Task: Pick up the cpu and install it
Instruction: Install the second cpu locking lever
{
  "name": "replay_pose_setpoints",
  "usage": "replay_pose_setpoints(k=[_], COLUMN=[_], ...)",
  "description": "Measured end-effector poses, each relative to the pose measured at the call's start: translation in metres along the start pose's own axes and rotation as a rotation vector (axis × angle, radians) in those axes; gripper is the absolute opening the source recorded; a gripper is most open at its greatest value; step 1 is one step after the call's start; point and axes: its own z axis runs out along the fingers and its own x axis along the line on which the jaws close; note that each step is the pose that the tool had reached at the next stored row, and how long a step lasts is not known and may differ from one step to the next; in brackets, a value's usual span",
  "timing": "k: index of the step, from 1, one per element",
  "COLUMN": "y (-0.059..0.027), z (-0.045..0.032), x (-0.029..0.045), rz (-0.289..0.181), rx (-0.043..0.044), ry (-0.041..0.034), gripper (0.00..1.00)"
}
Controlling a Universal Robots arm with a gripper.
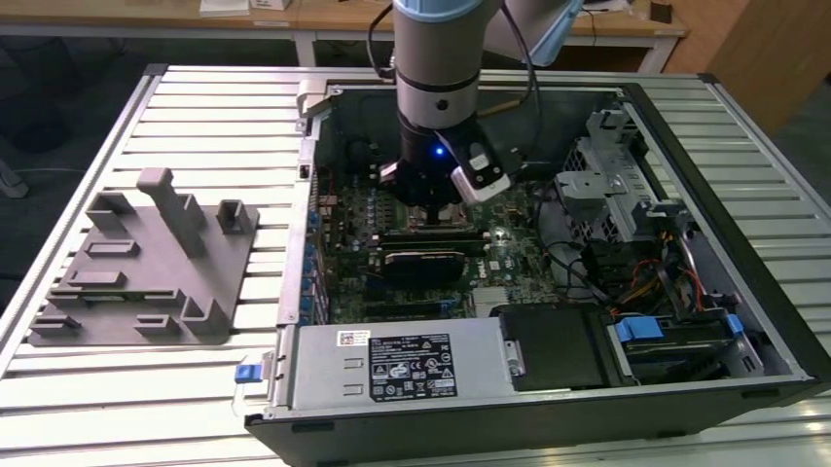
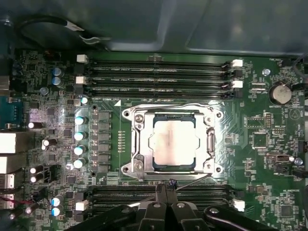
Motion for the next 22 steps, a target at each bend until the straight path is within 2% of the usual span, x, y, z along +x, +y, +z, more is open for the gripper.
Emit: replay_pose_setpoints(k=[9,14,18,22], y=[-0.0038,-0.0065,-0.0088,-0.0134], z=[0.0029,0.0044,0.0072,0.0089], x=[0.0089,0.013,0.0162,0.018], rz=[0.0,0.001,0.002,0.003], rx=[-0.0042,-0.0124,-0.0287,-0.0586], ry=[-0.0001,-0.0001,-0.0002,-0.0001], gripper=[0.11,0.11,0.11,0.11])
